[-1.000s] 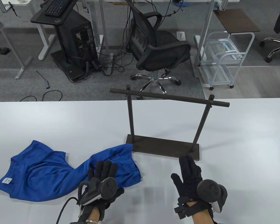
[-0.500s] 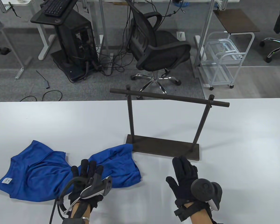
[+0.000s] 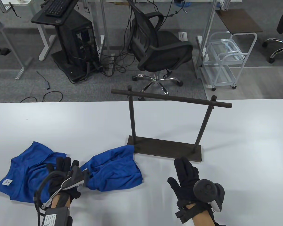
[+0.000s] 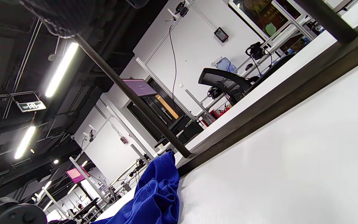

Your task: Hang t-shirt on desktop hanging rack

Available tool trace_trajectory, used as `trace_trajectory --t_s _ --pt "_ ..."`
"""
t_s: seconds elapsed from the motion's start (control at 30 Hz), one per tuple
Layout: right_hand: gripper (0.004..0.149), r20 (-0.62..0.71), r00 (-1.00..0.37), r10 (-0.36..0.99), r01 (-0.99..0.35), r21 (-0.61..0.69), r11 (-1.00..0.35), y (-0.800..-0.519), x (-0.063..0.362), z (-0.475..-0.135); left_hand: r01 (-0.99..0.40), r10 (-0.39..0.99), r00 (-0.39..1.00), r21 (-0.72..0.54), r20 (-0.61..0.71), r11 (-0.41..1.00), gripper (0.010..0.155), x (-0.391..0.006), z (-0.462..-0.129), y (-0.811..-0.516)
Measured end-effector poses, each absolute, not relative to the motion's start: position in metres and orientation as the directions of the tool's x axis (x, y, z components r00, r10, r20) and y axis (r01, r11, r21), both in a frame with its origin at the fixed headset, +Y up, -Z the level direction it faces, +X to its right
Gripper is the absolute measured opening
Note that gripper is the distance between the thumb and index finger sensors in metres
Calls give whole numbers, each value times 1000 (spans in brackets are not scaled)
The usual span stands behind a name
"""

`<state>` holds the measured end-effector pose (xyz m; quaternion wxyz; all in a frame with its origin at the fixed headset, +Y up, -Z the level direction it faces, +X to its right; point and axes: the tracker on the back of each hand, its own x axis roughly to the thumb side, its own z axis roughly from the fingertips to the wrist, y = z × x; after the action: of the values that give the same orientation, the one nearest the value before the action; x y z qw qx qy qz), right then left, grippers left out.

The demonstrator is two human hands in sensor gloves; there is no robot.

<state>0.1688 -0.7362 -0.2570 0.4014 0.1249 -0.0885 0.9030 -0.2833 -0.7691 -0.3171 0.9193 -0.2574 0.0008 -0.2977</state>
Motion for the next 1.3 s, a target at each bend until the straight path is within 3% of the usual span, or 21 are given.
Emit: trace_trajectory --t_s 0.23,0.33,0.43,0.53,0.63,0.73,0.97,1.13,1.23,1.3 --pt "73 269 -654 707 -746 -74 -661 -738 171 -258 531 -517 835 -518 187 671 125 -280 -342 -771" --pt "73 274 -641 717 -756 -69 -651 -738 172 -258 444 -420 889 -565 180 696 109 -284 -349 -774" --pt "73 274 -642 716 -756 -67 -651 -738 172 -258 301 -305 947 -604 100 737 107 -292 -351 -775" --pt "73 263 -646 716 -753 -68 -654 -739 171 -258 288 -289 954 -538 84 792 92 -291 -352 -774" --pt "73 256 -643 722 -756 -58 -652 -739 172 -257 306 -293 950 -486 106 819 65 -284 -351 -772" --pt "73 252 -636 730 -762 -57 -645 -739 173 -257 314 -295 948 -471 117 824 58 -278 -348 -772" --pt "76 196 -628 753 -756 76 -650 -744 171 -260 152 -88 980 -378 181 913 56 -241 -342 -757" --pt "75 186 -601 777 -777 93 -623 -744 172 -262 3 66 966 -267 249 964 62 -209 -337 -740" --pt "74 183 -558 809 -802 131 -583 -745 169 -261 -185 274 940 -368 206 911 68 -190 -336 -731" --pt "73 190 -531 826 -811 169 -561 -744 165 -260 -229 327 922 -388 209 893 71 -178 -335 -725"
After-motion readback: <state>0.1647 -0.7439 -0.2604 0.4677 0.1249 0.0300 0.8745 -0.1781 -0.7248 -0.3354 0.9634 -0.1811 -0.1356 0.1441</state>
